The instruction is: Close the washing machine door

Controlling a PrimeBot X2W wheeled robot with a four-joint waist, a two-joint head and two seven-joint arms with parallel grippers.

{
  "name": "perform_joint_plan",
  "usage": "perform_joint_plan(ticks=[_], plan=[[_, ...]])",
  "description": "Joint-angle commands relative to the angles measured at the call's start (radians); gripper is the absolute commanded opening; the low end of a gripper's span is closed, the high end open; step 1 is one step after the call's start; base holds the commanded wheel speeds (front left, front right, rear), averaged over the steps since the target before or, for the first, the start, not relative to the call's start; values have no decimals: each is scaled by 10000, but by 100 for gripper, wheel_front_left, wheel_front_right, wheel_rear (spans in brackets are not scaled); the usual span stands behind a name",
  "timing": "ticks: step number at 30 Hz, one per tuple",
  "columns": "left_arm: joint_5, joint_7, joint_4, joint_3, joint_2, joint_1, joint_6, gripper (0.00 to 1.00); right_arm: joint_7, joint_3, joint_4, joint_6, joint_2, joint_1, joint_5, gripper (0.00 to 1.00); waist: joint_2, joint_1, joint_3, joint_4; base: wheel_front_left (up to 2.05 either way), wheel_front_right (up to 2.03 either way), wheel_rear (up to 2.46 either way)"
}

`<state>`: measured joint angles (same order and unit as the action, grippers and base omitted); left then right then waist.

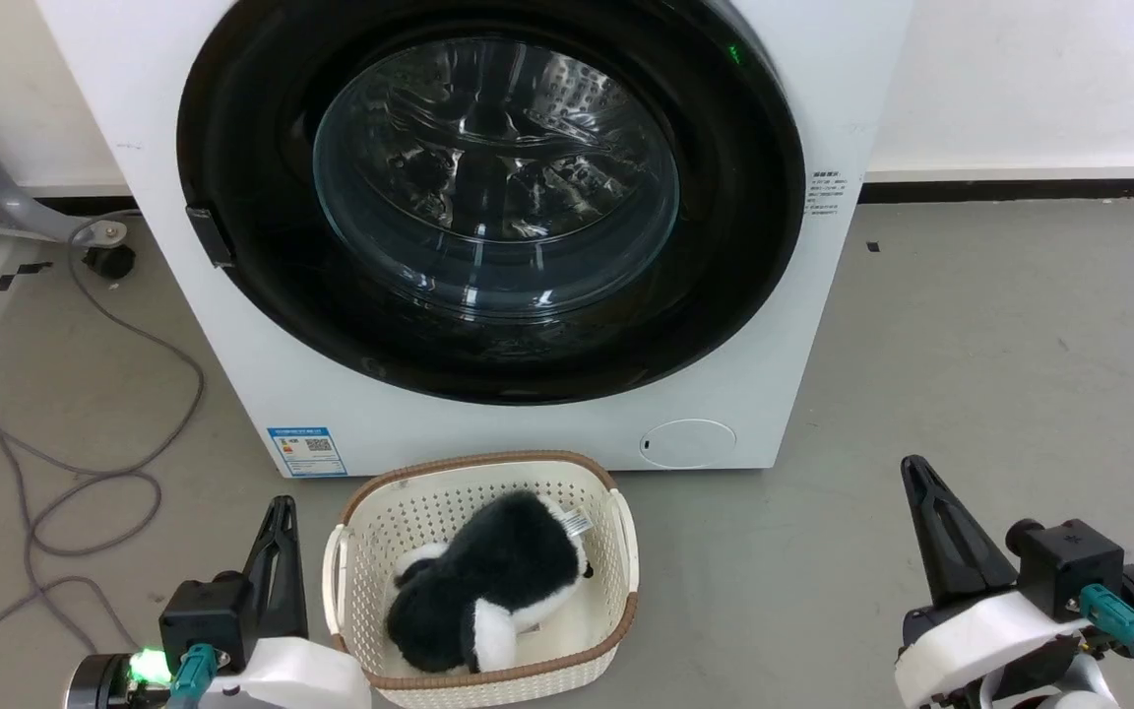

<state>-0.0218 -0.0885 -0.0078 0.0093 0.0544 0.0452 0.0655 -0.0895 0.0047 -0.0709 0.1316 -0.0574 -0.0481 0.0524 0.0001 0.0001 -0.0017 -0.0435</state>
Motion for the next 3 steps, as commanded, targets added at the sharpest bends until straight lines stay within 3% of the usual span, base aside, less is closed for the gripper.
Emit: perform_joint_plan(ticks=[1,3], plan=[[66,51,26,-12,3,-151,-92,0,58,-11,98,-6,48,146,-101,0,-1,-1,1,15,0,0,0],[74,92,28,-16,1,-166,-120,0,99,-13,128,-6,49,162,-121,0,-1,-1,2,35,0,0,0]])
